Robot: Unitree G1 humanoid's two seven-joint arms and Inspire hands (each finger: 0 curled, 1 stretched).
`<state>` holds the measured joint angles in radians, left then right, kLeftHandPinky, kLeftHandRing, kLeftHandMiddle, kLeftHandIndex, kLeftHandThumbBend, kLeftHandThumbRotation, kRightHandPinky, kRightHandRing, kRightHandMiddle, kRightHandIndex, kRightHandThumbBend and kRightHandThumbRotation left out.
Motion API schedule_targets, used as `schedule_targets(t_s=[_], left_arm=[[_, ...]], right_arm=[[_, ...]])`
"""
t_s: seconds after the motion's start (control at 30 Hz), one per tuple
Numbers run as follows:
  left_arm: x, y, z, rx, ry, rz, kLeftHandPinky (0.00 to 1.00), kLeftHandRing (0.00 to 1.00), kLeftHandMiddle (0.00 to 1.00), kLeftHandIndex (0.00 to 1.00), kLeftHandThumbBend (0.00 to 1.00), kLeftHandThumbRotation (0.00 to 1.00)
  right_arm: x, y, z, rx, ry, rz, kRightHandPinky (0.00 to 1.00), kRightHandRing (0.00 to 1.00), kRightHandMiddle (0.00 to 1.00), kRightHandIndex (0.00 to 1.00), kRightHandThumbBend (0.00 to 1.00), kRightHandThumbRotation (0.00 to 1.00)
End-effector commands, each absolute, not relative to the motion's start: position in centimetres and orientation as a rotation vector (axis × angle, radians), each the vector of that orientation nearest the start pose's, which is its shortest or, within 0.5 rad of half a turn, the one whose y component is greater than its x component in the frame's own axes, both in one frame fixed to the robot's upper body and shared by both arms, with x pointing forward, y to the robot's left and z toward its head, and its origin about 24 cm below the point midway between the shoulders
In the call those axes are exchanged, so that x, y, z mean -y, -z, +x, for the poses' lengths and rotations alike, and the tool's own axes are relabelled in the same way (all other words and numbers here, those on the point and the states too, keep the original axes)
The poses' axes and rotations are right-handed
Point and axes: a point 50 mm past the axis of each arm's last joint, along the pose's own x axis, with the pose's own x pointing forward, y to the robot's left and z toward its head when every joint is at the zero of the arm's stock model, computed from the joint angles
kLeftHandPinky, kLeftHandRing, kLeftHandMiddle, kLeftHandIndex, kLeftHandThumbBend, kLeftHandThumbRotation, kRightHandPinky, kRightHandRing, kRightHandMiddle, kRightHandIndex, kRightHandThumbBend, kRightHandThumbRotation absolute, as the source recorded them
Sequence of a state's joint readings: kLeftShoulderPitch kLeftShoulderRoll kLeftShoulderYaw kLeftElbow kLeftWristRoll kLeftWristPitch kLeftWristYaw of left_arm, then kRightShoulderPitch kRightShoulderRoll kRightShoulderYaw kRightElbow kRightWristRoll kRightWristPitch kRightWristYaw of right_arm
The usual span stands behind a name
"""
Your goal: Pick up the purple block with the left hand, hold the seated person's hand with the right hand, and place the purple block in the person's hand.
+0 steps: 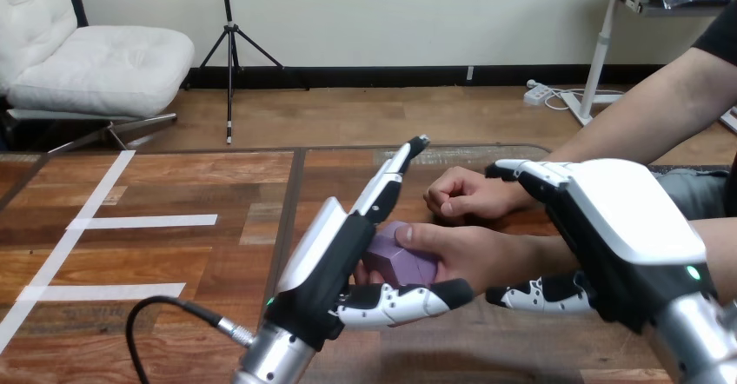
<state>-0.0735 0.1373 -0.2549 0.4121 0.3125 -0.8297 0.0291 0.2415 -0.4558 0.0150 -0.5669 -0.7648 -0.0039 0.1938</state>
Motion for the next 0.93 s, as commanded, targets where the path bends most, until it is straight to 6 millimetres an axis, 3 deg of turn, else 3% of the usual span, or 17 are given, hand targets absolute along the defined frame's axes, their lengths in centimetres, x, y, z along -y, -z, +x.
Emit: schedule_targets(t_s=[0.0, 0.17, 0.57, 0.9], left_arm=[[-10.3, -3.7, 23.4, 0.543, 0.372, 0.259, 1.00, 1.00, 1.00, 1.00, 0.94, 0.64], [-10.4, -3.6, 22.9, 0.577, 0.322, 0.144, 1.00, 1.00, 1.00, 1.00, 0.93, 0.60], [-10.4, -3.2, 21.4, 0.644, 0.243, -0.046, 0.87, 0.91, 0.93, 0.91, 0.80, 0.51], [-10.2, -2.9, 20.1, 0.677, 0.216, -0.087, 0.82, 0.87, 0.89, 0.88, 0.71, 0.57]], right_arm=[[18.4, -13.4, 19.2, 0.373, -0.079, -1.112, 0.85, 0.84, 0.83, 0.82, 0.74, 0.17], [18.3, -12.9, 18.4, 0.454, -0.031, -1.004, 0.85, 0.84, 0.83, 0.81, 0.73, 0.15], [17.5, -11.0, 16.9, 0.598, 0.084, -0.695, 0.74, 0.81, 0.82, 0.81, 0.59, 0.32], [16.1, -9.5, 16.6, 0.674, 0.143, -0.527, 0.67, 0.76, 0.78, 0.77, 0.51, 0.32]])
